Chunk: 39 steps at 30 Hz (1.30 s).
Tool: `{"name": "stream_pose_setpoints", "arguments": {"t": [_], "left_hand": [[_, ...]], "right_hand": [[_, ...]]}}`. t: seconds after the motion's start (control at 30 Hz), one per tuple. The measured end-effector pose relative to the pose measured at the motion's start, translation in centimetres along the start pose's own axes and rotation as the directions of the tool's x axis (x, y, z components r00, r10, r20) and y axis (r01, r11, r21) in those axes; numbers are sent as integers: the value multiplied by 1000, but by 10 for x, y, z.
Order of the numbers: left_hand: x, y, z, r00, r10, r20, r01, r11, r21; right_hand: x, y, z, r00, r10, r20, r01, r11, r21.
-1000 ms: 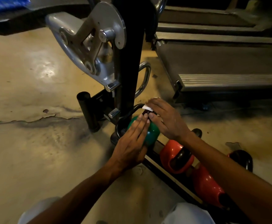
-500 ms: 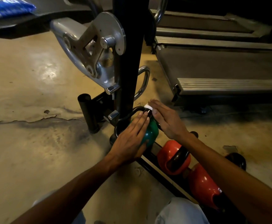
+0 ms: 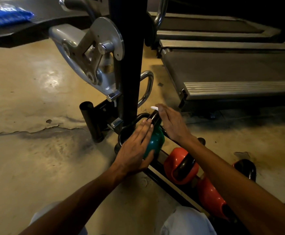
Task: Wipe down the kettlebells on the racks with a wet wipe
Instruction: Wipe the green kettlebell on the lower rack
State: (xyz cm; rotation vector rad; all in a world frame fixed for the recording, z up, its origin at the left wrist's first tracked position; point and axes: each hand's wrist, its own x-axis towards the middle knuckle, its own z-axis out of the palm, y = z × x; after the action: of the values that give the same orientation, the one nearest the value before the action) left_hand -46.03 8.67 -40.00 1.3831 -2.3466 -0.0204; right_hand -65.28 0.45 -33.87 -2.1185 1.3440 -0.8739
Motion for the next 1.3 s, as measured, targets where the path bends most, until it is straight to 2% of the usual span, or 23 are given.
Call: {"name": "stream_pose_setpoints", "arguments": {"t": [0.13, 0.23, 0.3, 0.37, 0.47, 0.6, 0.73, 0.87, 1.03, 1.13, 1.3], "left_hand": [[2, 1, -4, 999, -8, -32, 6, 998, -55], [12, 3, -10, 999, -2, -46, -1, 997, -82], [21, 2, -10, 1000, 3, 11, -2, 997, -79], [26, 2, -7, 999, -6, 48, 9, 997, -76], [26, 3, -5, 999, -20, 26, 21, 998, -58], [27, 2, -9, 999, -17, 39, 19, 999, -44], [27, 2, -8, 999, -17, 30, 19, 998, -51], [27, 5, -10, 1000, -15, 9, 15, 998, -68], [27, 3, -8, 1000, -3, 3, 3, 998, -62], [27, 5, -8, 1000, -4, -21, 3, 998, -61], [26, 4, -6, 1000, -7, -8, 7, 998, -61]], "right_hand": [[-2, -2, 2, 997, -13, 78, 14, 1000, -3], [-4, -15, 0, 979, 201, -27, -194, 966, 173], [-5, -20, 1, 947, 320, -39, -298, 916, 269], [-9, -18, 3, 933, 360, -17, -340, 895, 287], [-12, -11, 7, 934, 357, -2, -339, 889, 307], [-2, -16, 8, 869, 494, 13, -449, 779, 438], [3, -14, 11, 852, 522, 39, -447, 686, 574], [6, -3, 10, 778, 605, 171, -492, 417, 764], [0, -9, 16, 786, 609, 106, -400, 370, 839], [2, -8, 17, 768, 621, 155, -417, 300, 858], [-2, -12, 20, 781, 616, 102, -380, 339, 860]]}}
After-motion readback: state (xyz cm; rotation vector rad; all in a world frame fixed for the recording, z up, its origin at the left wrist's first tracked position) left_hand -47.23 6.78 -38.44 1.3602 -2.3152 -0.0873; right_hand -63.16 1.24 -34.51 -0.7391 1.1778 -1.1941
